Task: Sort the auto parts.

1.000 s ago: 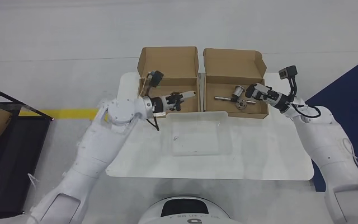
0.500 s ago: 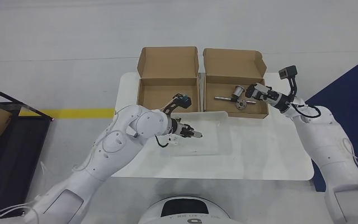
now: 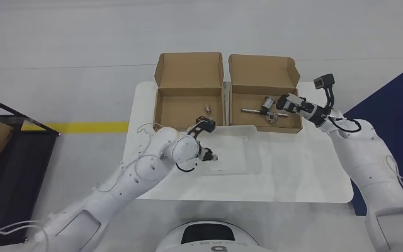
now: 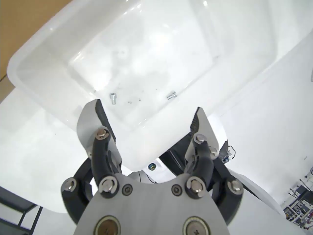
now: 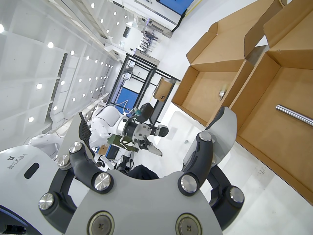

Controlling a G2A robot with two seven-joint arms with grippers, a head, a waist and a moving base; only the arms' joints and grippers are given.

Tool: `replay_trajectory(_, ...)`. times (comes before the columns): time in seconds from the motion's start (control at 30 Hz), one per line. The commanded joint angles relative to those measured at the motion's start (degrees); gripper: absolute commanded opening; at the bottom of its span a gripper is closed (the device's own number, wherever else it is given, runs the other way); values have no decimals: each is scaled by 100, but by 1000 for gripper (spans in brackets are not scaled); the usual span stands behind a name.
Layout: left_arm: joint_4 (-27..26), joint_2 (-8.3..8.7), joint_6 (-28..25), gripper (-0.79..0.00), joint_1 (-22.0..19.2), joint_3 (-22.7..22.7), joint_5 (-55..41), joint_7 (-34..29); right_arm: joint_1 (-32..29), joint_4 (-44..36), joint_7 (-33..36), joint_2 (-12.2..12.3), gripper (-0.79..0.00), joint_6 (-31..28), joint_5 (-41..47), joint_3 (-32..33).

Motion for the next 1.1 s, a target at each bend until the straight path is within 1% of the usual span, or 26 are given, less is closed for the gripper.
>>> replay_trajectory(0.0,214,-97,29,-551,-103,186,-94,-39,0,0,0,0,0,0,0,0)
replay_trajectory(0.13,663,-249,46,-529,-285,393,-213,-54,0,0,0,0,0,0,0,0)
replay_trajectory(0.3,1225,-414,168,-462,-494,596,-110,50,0,0,0,0,0,0,0,0)
replay_trajectory(0.4,1461,-500,110,-409,-579,667,-137,114,0,0,0,0,0,0,0,0)
replay_trajectory(0.43,1549,-524,82,-379,-614,668,-150,161,0,0,0,0,0,0,0,0)
replay_trajectory(0.5,1705,-573,12,-277,-663,674,-192,277,0,0,0,0,0,0,0,0)
replay_trajectory(0.57,1890,-621,-116,-249,-725,674,-263,365,0,0,0,0,0,0,0,0)
replay_trajectory(0.73,2341,-788,-153,-256,-895,838,-251,317,0,0,0,0,0,0,0,0)
replay_trajectory(0.83,2586,-891,-170,-280,-985,933,-281,179,0,0,0,0,0,0,0,0)
replay_trajectory(1.07,3048,-1125,-163,-265,-1180,1132,-289,-115,0,0,0,0,0,0,0,0)
